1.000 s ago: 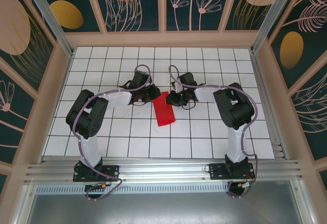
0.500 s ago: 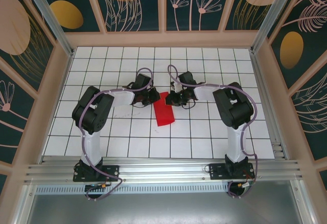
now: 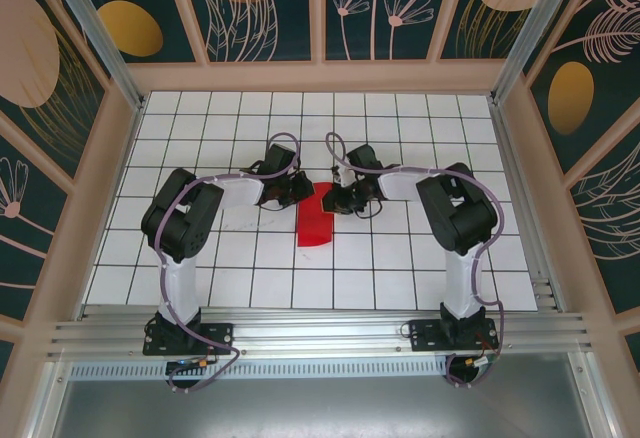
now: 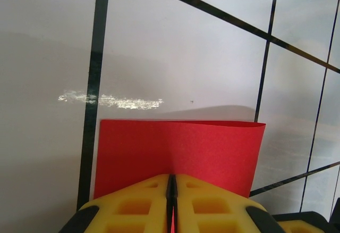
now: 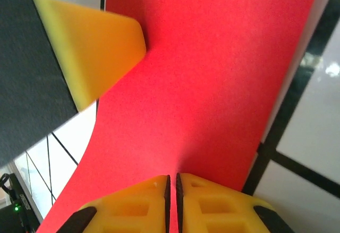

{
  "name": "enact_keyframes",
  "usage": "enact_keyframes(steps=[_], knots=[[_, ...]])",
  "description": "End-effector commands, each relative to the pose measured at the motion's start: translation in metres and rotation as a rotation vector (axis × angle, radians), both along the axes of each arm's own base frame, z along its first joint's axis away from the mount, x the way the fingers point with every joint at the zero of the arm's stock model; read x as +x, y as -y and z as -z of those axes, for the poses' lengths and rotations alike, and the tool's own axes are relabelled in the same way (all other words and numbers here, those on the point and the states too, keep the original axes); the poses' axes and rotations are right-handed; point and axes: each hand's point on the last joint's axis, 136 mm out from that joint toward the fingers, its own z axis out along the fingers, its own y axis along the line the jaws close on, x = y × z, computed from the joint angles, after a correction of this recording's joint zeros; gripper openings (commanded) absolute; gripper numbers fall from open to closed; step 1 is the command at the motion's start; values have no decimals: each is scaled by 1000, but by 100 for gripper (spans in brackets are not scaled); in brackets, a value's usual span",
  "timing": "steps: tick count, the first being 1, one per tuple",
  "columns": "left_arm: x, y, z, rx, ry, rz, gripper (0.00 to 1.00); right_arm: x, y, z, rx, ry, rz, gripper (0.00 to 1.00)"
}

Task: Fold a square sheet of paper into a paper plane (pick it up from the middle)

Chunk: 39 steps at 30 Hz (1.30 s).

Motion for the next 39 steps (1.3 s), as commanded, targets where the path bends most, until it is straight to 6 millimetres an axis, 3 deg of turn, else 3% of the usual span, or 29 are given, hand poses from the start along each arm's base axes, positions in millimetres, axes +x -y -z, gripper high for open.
enact_keyframes(steps=[1,5,11,14,18,29,39], knots=[[-18,-20,39,111,-83,-16,13,-37,15,6,-49,-96,-38,14],[-20,-23,43,120,-90,-21,13,-44,18,2,-57,-96,-50,14],[-25,-24,47,119,-102,-26,12,-8,-4,-35,17,0,-14,15],[-26,-24,48,116,-102,-25,12,-17,-18,-33,25,-8,-45,15],[-27,-21,51,109,-107,-20,12,-30,-19,-16,0,-48,-57,14],[-28,-22,55,122,-109,-26,12,-64,-2,6,-37,-131,-70,14],[-29,-25,60,134,-115,-31,13,-90,6,4,-12,-167,-83,14]])
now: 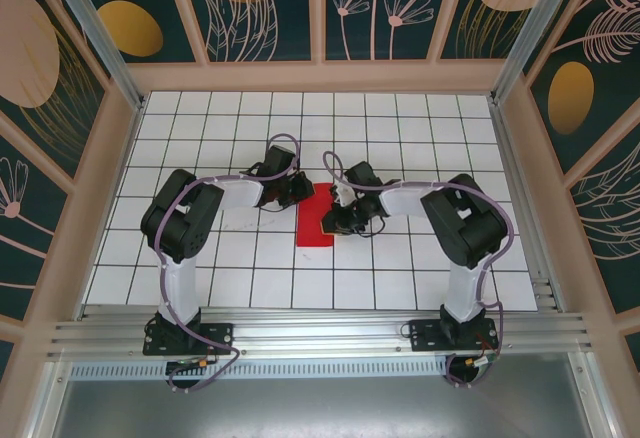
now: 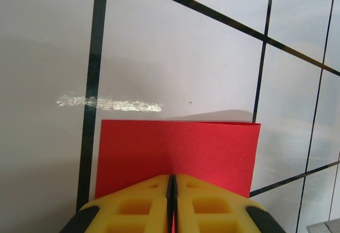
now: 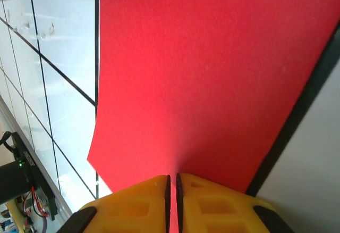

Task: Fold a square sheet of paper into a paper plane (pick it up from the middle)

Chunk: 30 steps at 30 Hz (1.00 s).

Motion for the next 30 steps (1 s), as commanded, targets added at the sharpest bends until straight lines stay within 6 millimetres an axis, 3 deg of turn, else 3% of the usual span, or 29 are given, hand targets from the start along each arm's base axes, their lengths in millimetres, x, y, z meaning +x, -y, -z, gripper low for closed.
enact_keyframes(steps=[1,9,14,17,19,22,30], knots=[[-28,-26,58,143,-133,-35,12,-28,8,3,-21,-85,-20,14],[-29,-28,60,146,-134,-37,12,-53,24,12,-97,-113,-32,14],[-29,-27,58,140,-130,-33,12,-48,24,-1,-101,-64,-46,14],[-28,-25,55,136,-121,-25,12,-28,16,-28,-59,26,-36,15],[-27,-24,52,132,-112,-15,13,-4,12,-51,-13,103,7,15],[-27,-22,50,128,-108,-7,12,37,15,-67,21,180,102,15],[-27,-21,49,129,-110,1,12,99,2,-44,9,203,162,13]])
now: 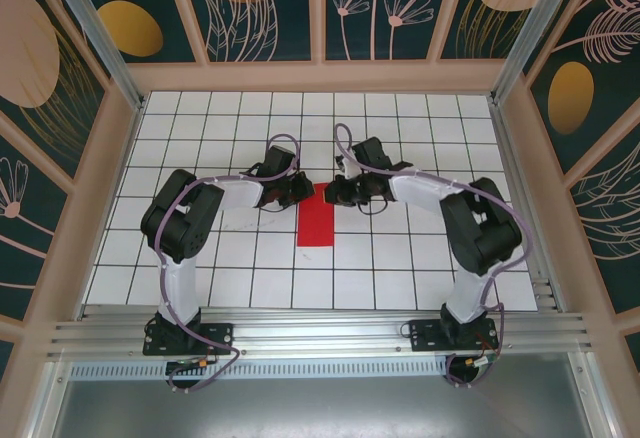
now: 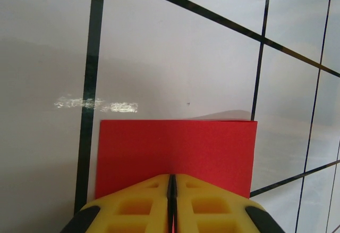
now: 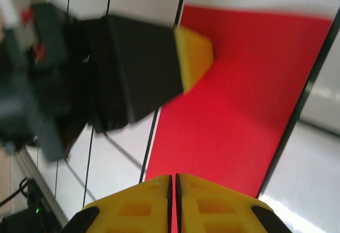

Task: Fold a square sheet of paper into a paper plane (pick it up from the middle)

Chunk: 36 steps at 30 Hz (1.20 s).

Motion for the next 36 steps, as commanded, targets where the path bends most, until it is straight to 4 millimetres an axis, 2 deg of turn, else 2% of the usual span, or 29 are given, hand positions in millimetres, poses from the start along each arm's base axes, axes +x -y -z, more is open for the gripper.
enact_keyframes(steps=[1,7,13,14,16,19,21,26,32,36], knots=[[-28,-22,49,135,-119,-2,12,27,-1,15,-12,-2,38,13],[-29,-22,50,138,-126,5,12,39,3,42,-41,-45,60,12],[-29,-22,51,146,-127,12,12,43,18,64,-101,-83,127,11],[-29,-22,51,146,-127,12,12,43,21,64,-110,-88,140,12],[-29,-23,51,150,-126,16,12,44,19,53,-89,-76,144,12],[-29,-23,51,153,-125,17,11,52,4,26,-15,-44,129,12],[-29,-23,52,152,-127,18,12,60,-3,20,-12,-28,128,12],[-29,-23,52,154,-126,16,11,71,2,41,-61,-51,163,12],[-30,-24,52,158,-124,15,11,74,6,53,-73,-66,177,12],[-31,-26,52,162,-126,13,11,75,17,66,-109,-83,201,12]])
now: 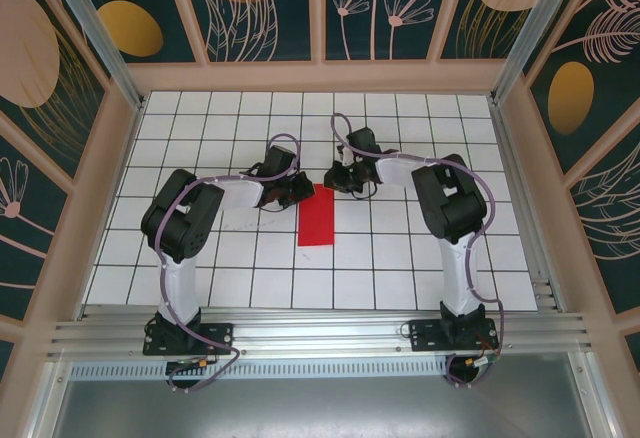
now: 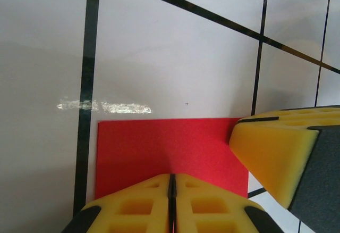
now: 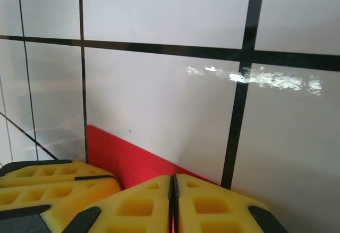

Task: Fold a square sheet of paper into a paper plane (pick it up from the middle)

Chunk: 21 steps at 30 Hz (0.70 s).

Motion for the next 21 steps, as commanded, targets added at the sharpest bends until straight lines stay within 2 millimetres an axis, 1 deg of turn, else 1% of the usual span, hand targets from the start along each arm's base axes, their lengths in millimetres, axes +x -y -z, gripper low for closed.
enact_keyframes(steps=[1,3,5,7,9,12,14,16,19,21], knots=[[-31,-26,52,153,-134,-3,11,6,17,15,-64,-21,56,12],[-32,-26,53,156,-133,-2,11,12,27,17,-95,-14,87,11],[-32,-27,53,158,-134,-3,11,18,35,14,-124,10,119,11],[-32,-27,53,156,-135,-3,11,23,38,5,-128,39,133,11],[-32,-26,52,153,-132,-2,11,26,36,-12,-110,87,137,11],[-30,-23,46,139,-122,3,12,20,34,-33,-94,136,129,12],[-26,-18,34,108,-100,11,13,10,31,-40,-84,145,115,12],[-19,-10,16,69,-67,18,15,-3,29,-41,-81,136,97,13],[-9,2,-17,1,-9,28,20,-22,26,-42,-83,126,73,15],[-6,2,-35,-21,21,10,27,-33,22,-44,-83,122,53,18]])
